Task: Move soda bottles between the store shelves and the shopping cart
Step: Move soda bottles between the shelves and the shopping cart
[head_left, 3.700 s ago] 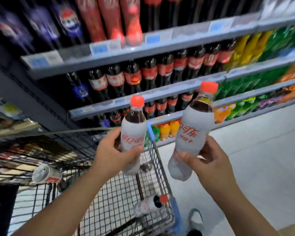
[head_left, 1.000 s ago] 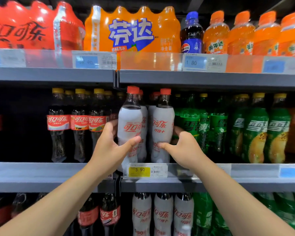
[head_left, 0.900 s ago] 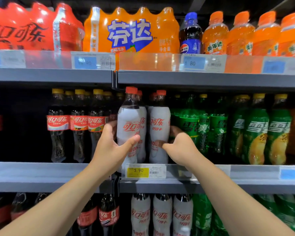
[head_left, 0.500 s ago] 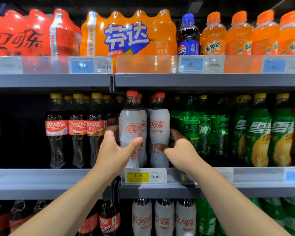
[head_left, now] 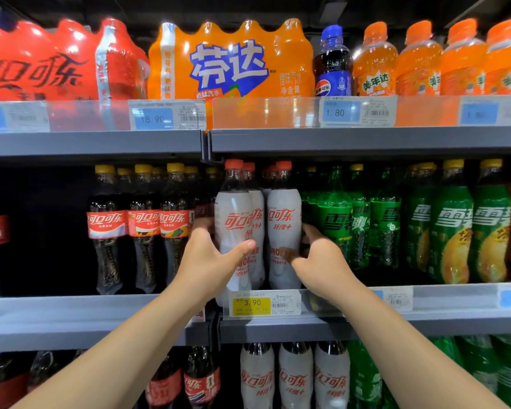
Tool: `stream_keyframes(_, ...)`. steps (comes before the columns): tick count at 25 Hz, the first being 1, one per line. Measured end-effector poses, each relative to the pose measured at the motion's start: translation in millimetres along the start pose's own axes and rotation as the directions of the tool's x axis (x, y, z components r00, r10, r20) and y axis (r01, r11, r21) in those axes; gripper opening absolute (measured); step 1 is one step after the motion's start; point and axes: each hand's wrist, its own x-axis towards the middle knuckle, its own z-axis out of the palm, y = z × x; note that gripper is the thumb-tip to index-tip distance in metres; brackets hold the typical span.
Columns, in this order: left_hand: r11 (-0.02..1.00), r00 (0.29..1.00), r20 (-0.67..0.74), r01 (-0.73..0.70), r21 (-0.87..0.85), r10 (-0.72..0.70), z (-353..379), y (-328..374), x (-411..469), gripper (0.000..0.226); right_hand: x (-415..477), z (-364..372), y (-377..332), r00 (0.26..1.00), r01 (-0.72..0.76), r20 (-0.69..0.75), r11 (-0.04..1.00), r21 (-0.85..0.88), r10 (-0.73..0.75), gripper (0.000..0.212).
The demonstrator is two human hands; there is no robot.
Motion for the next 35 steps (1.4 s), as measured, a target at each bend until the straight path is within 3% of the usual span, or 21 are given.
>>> stream_keyframes(5, 0.997, 0.998, 0.032, -0.057, -0.042, 0.059, -1.8, 0.2, -0.2, 0.044, -1.3, 0.9, -1.2, 0.999, 0.007, -0.04, 0.999, -0.047, -0.009, 0.047)
stream_keyframes(12, 0.98, 0.966, 0.243, -0.04, -0.193, 0.088, -14.9, -0.5, 6.6, 0.051, -6.0, -1.0, -1.9, 0.998, 0.01, -0.068, 0.998, -0.069, -0.015, 0.042)
stream_keyframes(17, 0.985, 0.962, 0.233, -0.115, -0.132, 0.144, -17.4, -3.3, 10.2, 0.046, -8.3, 2.5, -2.2, 0.995, -0.016, -0.099, 0.988, -0.153, 0.001, 0.031)
stream_keyframes(22, 0.977, 0.946, 0.299, -0.064, -0.205, 0.125, -14.2, -3.0, 10.3, 0.049, -5.2, 5.1, -0.6, 0.993, -0.033, -0.121, 0.987, -0.157, 0.014, 0.043)
stream_keyframes(27, 0.986, 0.96, 0.229, -0.147, -0.083, 0.162, -9.7, -3.3, 7.1, 0.05, -2.2, 5.3, -4.7, 0.991, -0.009, -0.136, 0.981, -0.192, -0.018, 0.065)
stream_keyframes(35, 0.973, 0.954, 0.265, -0.181, 0.147, 0.138, -17.6, -1.6, 13.7, 0.062, 3.6, 2.5, -12.9, 0.983, 0.025, -0.17, 0.971, -0.236, -0.067, 0.05)
